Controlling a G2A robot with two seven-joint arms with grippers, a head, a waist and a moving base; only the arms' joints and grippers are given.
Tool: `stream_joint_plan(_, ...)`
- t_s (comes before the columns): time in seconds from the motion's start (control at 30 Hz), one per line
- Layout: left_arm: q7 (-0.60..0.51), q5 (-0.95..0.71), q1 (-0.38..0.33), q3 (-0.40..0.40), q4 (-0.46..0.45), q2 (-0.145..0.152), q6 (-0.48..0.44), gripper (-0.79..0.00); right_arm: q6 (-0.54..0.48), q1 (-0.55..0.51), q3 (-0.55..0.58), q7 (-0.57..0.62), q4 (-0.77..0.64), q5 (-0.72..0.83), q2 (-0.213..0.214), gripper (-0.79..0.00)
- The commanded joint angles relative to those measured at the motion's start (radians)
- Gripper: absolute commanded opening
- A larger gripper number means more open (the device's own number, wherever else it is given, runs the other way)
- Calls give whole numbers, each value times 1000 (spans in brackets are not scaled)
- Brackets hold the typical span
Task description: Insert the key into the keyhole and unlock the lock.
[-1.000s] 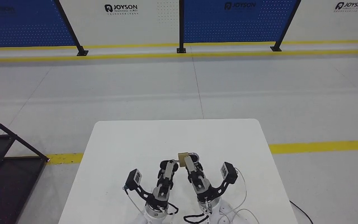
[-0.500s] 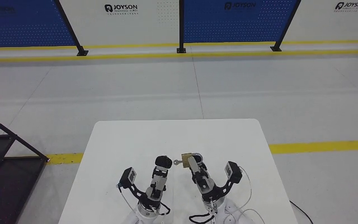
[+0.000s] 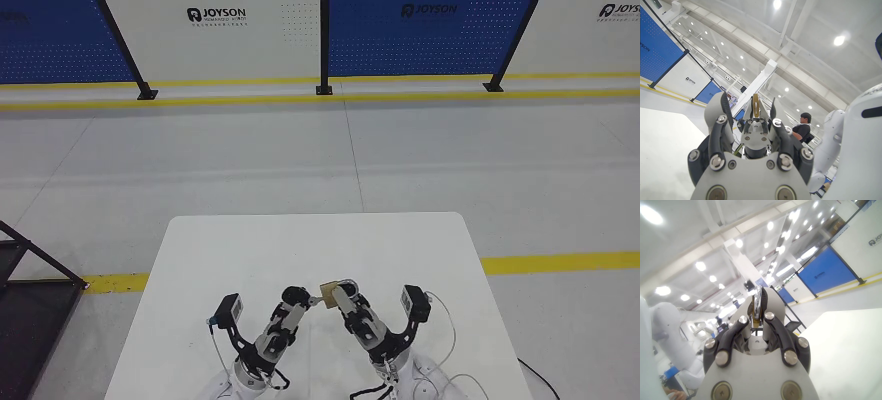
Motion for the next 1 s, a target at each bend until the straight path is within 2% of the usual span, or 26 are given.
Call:
stream_joint_plan(0.0, -8, -9, -5, 8, 1, 10, 0, -566, 6, -2, 2, 11, -5, 6, 1, -785)
stream_joint_plan(0.3, -7, -19, -22, 36, 8, 37, 0, -585, 31, -4, 3, 34, -15, 18, 3, -785)
stream_joint_plan(0.37, -2, -17, -25, 41, 9, 42, 0, -606, 35, -5, 1, 39, -16, 17, 3, -785)
stream_joint_plan(0.4, 1, -16, -26, 43, 10, 44, 0, -650, 36, -5, 0, 39, -17, 17, 3, -785)
stream_joint_plan(0.63, 24, -7, -34, 57, 14, 55, 0, -708, 54, -4, -4, 46, -17, 9, 2, -785)
stream_joint_plan(0.73, 33, -4, -37, 63, 16, 60, 0, -708, 60, -4, -8, 48, -16, 4, 2, -785)
stream_joint_plan(0.87, 45, 6, -41, 69, 21, 65, 0, -785, 71, -2, -11, 48, -15, -2, 2, -785)
stream_joint_plan(0.97, 55, 18, -44, 70, 27, 68, 0, -785, 76, -2, -13, 50, -14, -7, 2, -785)
